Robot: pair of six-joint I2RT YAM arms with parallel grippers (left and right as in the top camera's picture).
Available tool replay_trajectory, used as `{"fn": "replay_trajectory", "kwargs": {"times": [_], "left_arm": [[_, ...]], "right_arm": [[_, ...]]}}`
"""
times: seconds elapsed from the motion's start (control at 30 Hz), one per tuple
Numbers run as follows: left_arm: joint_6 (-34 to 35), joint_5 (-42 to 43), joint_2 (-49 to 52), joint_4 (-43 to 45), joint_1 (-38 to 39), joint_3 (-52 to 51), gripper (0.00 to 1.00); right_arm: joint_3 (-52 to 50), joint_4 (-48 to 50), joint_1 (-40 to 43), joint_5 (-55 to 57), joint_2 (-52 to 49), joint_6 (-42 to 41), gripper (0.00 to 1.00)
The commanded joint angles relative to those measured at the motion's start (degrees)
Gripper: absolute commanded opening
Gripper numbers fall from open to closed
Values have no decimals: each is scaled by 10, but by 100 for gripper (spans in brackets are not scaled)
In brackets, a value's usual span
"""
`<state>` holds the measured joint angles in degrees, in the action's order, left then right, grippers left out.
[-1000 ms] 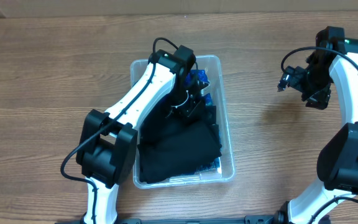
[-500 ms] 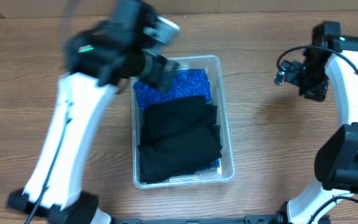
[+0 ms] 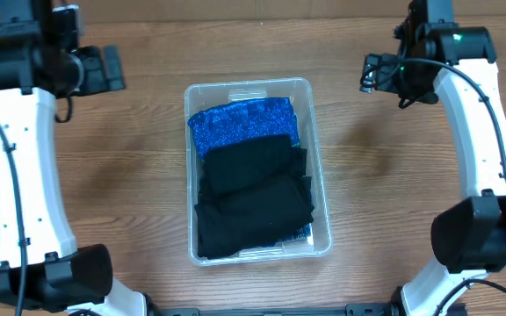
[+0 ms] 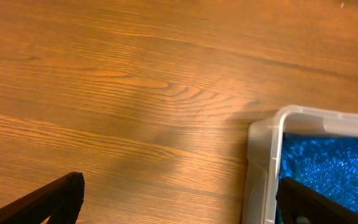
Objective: Pack container
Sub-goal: 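Release the sock and withdraw the left gripper up and left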
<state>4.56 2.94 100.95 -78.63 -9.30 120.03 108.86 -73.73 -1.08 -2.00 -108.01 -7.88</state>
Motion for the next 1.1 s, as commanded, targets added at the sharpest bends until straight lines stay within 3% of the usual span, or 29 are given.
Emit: {"fn": "replay_trajectory", "kwargs": {"times": [0.0,0.1,0.27,0.43,0.7,0.83,1.07], "left_arm": [[-10,60,-25,-4,-27,0,100],[-16,61,-57,10,-28,-28,100],[-22,61,-172,72,-27,-166,100],[-68,120,-358,156,-27,-373,100],[-71,100,-622,206,-27,-632,100],[-53,119,-671,193,-27,-688,100],[-52,117,-672,114,-27,-705,100]], "right_arm": [[16,-1,15,5,85,2,100],[-10,3,16,19,141,2,100],[-116,40,16,23,249,-1,100],[-281,108,16,26,396,-25,100],[-499,150,16,19,652,-42,100],[-516,109,16,-2,698,-42,100],[-516,56,16,-2,700,-42,100]]}}
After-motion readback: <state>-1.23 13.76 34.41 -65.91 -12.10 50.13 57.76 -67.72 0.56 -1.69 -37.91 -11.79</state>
